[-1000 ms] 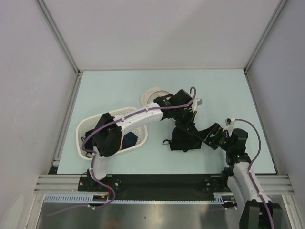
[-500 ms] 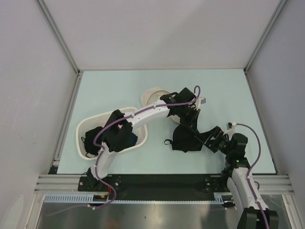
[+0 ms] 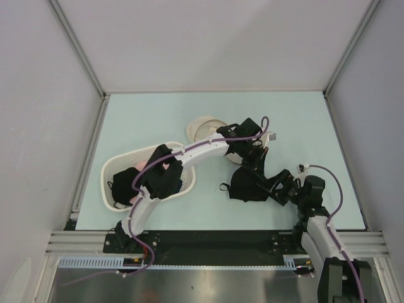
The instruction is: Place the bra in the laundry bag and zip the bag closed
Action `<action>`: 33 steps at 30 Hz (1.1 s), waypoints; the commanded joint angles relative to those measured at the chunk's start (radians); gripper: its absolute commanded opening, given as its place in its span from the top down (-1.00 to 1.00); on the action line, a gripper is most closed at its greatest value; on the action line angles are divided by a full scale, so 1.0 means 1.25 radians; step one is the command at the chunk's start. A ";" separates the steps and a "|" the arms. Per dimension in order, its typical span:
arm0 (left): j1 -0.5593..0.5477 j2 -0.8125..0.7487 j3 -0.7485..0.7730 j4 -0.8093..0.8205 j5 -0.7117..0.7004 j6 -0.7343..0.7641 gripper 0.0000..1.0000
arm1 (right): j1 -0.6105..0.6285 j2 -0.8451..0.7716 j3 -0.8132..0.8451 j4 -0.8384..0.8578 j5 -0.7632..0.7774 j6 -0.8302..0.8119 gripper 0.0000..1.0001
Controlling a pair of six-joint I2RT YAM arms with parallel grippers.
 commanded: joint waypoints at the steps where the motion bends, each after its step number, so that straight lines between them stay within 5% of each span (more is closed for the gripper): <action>1: 0.002 0.003 0.041 0.033 0.037 0.014 0.99 | 0.000 0.041 0.008 0.057 -0.010 -0.017 -0.74; 8: 0.002 0.039 0.070 0.036 0.064 0.008 0.82 | 0.000 0.069 0.007 0.092 -0.010 -0.006 -0.57; 16: 0.033 -0.009 0.075 0.038 0.033 0.007 0.13 | 0.000 0.113 0.008 0.119 -0.011 0.004 -0.29; 20: 0.094 -0.168 0.018 0.037 0.016 0.018 -0.33 | 0.000 0.128 0.013 0.120 -0.010 0.002 -0.27; 27: 0.138 -0.459 -0.279 0.090 -0.009 0.023 -0.36 | 0.003 0.162 0.012 0.153 -0.005 0.010 -0.20; 30: 0.138 -0.538 -0.444 0.146 -0.011 -0.006 -0.33 | 0.007 0.194 0.014 0.195 -0.010 0.008 0.04; 33: 0.139 -0.637 -0.594 0.200 -0.022 -0.043 -0.31 | 0.029 0.230 0.037 0.207 -0.012 -0.008 0.54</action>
